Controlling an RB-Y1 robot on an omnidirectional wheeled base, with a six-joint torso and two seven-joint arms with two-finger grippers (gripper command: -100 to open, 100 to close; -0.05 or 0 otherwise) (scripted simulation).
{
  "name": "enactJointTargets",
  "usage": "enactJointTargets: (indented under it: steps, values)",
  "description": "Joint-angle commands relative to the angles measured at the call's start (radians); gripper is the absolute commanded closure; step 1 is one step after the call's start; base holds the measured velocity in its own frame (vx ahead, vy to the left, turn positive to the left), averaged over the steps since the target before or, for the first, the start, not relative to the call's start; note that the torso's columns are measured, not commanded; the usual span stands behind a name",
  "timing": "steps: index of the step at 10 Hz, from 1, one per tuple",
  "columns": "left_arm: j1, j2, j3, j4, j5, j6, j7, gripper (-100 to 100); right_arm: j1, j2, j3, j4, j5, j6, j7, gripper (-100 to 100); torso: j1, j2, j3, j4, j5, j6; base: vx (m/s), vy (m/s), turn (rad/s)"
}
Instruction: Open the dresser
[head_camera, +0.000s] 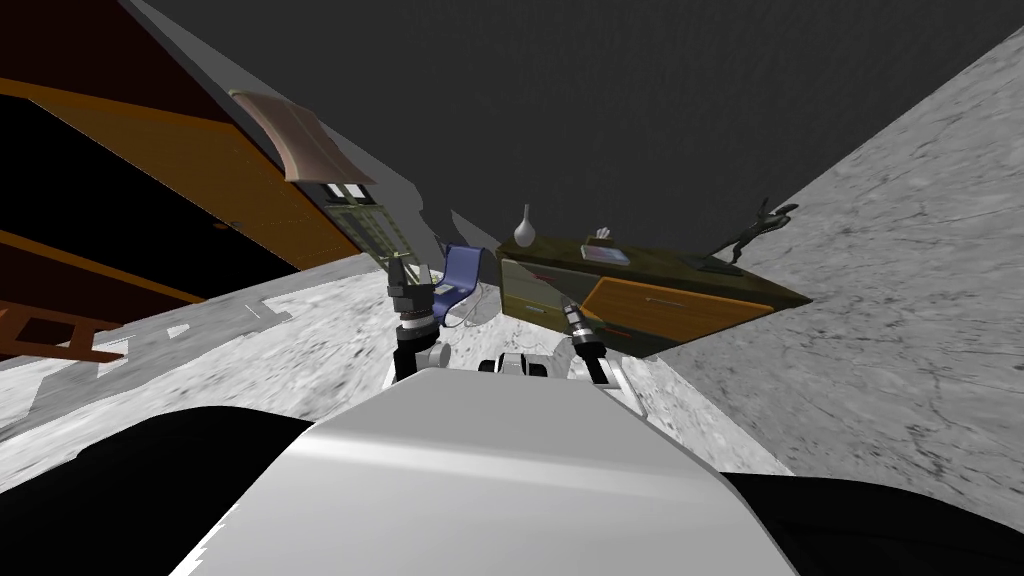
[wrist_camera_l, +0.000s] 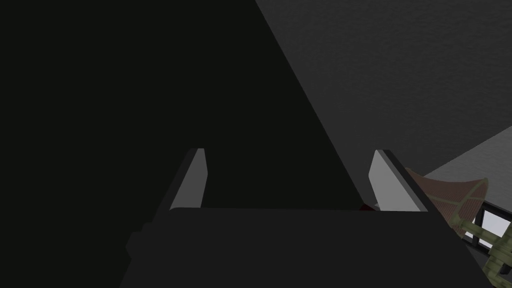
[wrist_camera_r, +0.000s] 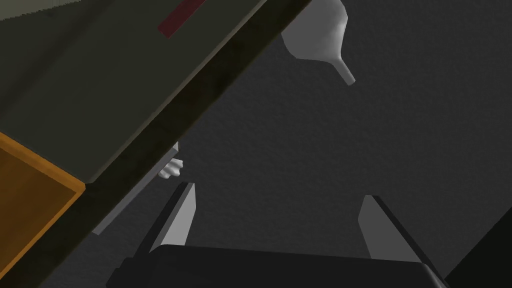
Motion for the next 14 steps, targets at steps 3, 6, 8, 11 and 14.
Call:
enactJointTargets:
  steps: [3,6,8,11,14]
  values:
    - [0.0,0.0,0.0,0.0,0.0,0.0,0.0,0,-0.022,-0.037,0.026,0.071,0.121,0.088,-0.011,-100,0.002,0.0,0.0,0.0,0.0,0.0,0.071,0.064,0.025]
    - [0.0,0.0,0.0,0.0,0.0,0.0,0.0,0,-0.044,-0.065,0.057,0.141,0.212,0.176,-0.016,-100,0.0,0.0,0.0,0.0,0.0,0.0,0.073,0.061,0.033]
    - [0.0,0.0,0.0,0.0,0.0,0.0,0.0,0,-0.055,-0.078,0.073,0.179,0.272,0.22,-0.019,-100,0.0,0.0,0.0,0.0,0.0,0.0,0.077,0.062,0.03]
    - [0.0,0.0,0.0,0.0,0.0,0.0,0.0,0,-0.066,-0.092,0.089,0.219,0.357,0.266,-0.022,-100,0.001,0.0,0.0,0.0,0.0,0.0,0.073,0.06,0.027]
    - [0.0,0.0,0.0,0.0,0.0,0.0,0.0,0,-0.091,-0.119,0.121,0.301,0.445,0.351,-0.028,-100,0.001,0.0,0.0,0.0,0.0,0.0,0.08,0.059,0.032]
